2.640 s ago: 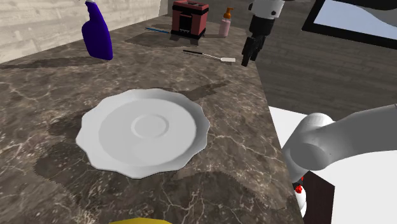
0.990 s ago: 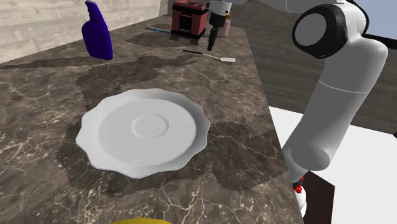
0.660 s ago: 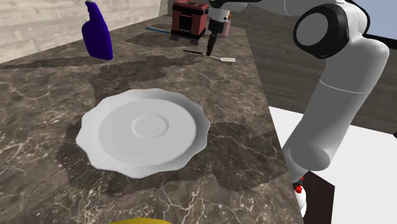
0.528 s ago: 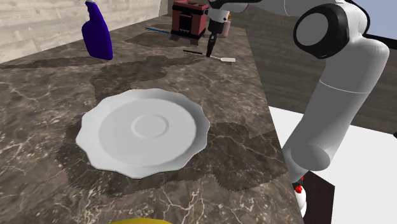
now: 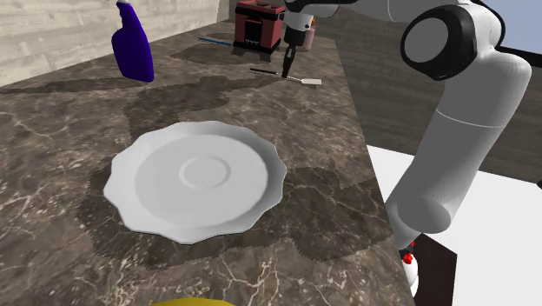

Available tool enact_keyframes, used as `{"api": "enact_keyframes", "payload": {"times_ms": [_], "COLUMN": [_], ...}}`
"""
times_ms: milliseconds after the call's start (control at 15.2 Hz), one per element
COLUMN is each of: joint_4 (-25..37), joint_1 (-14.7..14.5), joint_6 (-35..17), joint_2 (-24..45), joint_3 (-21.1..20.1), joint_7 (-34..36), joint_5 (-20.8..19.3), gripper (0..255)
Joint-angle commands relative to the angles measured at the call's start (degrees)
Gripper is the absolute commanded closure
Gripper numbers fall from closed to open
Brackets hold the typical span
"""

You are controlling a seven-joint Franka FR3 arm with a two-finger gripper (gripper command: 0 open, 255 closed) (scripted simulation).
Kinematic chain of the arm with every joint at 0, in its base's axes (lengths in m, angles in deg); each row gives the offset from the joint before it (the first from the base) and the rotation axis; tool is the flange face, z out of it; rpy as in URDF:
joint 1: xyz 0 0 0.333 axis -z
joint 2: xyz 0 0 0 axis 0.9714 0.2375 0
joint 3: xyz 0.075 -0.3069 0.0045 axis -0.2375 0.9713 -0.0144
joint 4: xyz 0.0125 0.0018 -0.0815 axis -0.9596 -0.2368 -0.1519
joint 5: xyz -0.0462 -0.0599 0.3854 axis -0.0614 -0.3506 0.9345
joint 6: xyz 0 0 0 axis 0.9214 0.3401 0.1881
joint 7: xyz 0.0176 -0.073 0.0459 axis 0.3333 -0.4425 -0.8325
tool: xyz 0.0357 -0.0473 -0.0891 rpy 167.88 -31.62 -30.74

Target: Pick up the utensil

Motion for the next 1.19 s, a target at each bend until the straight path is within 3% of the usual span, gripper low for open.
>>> {"api": "enact_keyframes", "payload": {"times_ms": [0,1122], "joint_4": [0.1,15.7], "joint_1": [0.0,1.3], "joint_6": [0.0,12.9], "joint_2": [0.0,2.9], "joint_3": [0.0,0.4], "joint_7": [-0.1,0.0], "joint_5": [0.0,1.1], "gripper": [255,255]}}
